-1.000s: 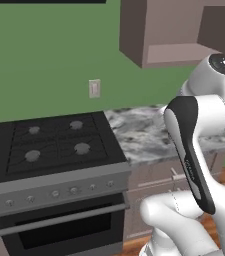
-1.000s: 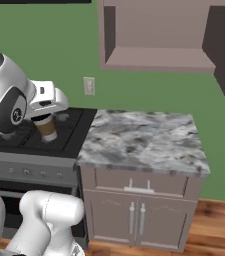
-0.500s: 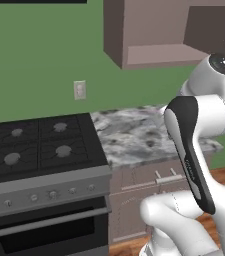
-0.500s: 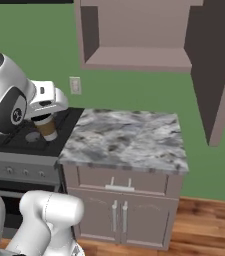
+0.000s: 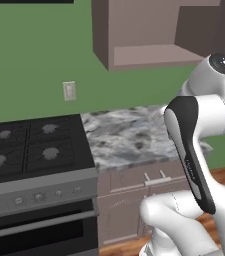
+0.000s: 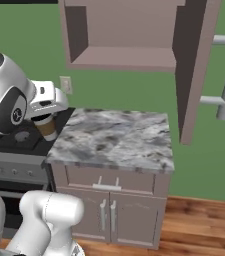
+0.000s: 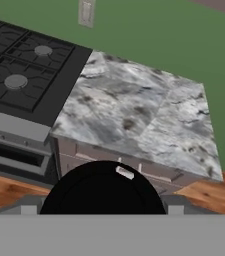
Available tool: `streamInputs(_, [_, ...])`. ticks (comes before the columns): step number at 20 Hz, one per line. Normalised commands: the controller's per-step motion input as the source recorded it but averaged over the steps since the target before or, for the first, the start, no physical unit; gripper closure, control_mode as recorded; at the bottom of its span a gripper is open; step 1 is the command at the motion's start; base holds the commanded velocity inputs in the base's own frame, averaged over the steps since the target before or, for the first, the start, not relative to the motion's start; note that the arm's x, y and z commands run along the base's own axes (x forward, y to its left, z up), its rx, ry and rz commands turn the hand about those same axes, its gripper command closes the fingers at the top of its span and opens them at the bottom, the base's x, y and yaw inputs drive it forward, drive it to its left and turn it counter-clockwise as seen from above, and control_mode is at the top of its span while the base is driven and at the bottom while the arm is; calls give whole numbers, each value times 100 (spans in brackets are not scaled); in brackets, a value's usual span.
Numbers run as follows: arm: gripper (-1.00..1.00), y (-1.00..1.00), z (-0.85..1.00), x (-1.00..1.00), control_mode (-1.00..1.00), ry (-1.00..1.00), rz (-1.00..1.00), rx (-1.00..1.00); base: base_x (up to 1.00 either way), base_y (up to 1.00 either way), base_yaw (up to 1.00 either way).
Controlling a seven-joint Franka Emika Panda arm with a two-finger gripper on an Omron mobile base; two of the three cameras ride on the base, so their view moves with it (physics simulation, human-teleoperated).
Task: Sort all alcoholic drinks to one cabinet, and non-alcoholic drinks to the other.
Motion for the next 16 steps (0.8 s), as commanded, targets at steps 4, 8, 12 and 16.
streamInputs(4, [100, 0, 0, 0, 100, 0, 0, 0, 36, -30, 0])
streamInputs(8, [100, 0, 0, 0, 100, 0, 0, 0, 39, -17, 0])
streamInputs(12, [100, 0, 0, 0, 100, 0, 0, 0, 41, -10, 0])
streamInputs(16, [100, 0, 0, 0, 100, 0, 0, 0, 41, -16, 0])
